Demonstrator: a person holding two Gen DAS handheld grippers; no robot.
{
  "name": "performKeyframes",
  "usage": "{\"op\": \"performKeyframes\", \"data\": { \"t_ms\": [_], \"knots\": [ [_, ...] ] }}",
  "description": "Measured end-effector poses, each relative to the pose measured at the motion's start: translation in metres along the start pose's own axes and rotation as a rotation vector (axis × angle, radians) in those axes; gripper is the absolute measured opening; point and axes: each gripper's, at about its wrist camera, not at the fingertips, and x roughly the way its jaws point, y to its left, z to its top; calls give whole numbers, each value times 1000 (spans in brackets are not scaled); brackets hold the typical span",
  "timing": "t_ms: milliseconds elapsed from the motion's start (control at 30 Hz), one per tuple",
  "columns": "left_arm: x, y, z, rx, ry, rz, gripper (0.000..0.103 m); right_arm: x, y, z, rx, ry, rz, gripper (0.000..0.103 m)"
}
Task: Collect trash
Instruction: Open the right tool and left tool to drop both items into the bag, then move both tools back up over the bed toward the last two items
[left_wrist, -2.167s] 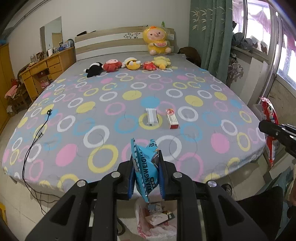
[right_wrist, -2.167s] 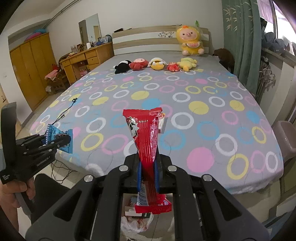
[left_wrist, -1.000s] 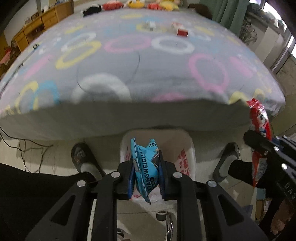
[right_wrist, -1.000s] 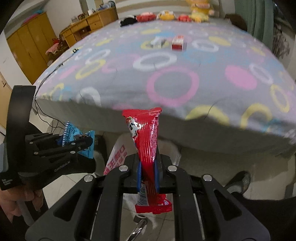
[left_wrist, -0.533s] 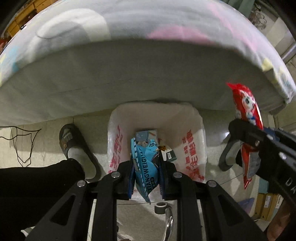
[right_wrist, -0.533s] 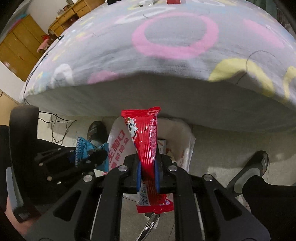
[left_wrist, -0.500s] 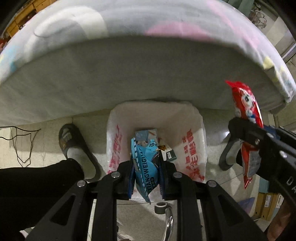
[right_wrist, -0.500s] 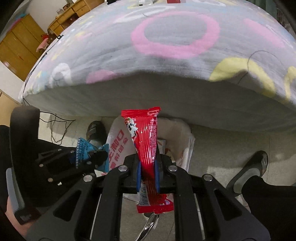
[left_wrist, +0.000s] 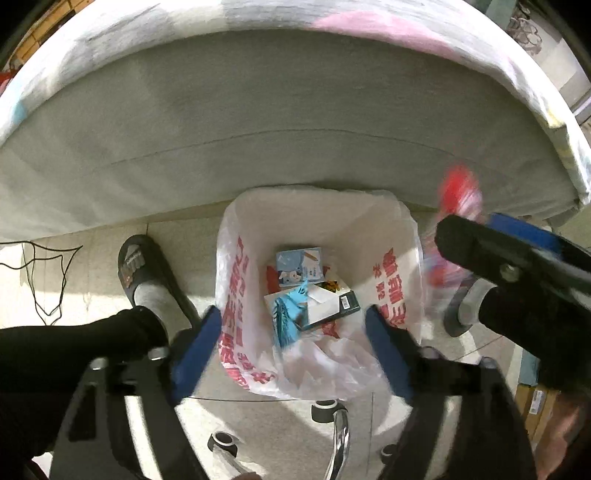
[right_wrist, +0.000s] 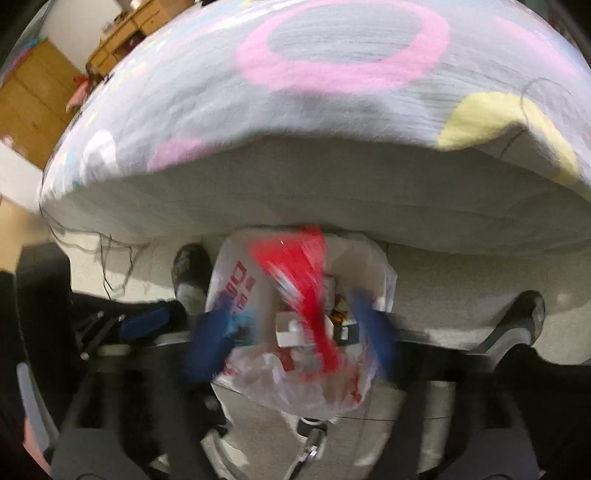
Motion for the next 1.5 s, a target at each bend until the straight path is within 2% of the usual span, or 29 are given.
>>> {"op": "performKeyframes", "data": {
  "t_ms": [67, 433, 933, 1167, 1433, 1500],
  "knots": [
    [-1, 2, 0, -6, -3, 16, 89, -3, -3, 1, 13, -12, -6, 81],
    [-5, 8, 1, -22, -15, 6, 89, -6, -11, 0, 57, -16, -21, 81],
    [-12, 4, -1, -23, -34, -2, 89, -13, -3, -7, 6, -27, -68, 83],
    [-27, 4, -1, -25, -68, -11, 89, -37, -7, -10, 11, -75, -71, 84],
    [-58, 8, -2, -36, -143, -29, 89, -73, -16, -14, 24, -151, -97, 84],
    [-68, 8, -2, -35, -166, -32, 89, -79, -17, -14, 22, -165, -104, 88]
  ]
}}
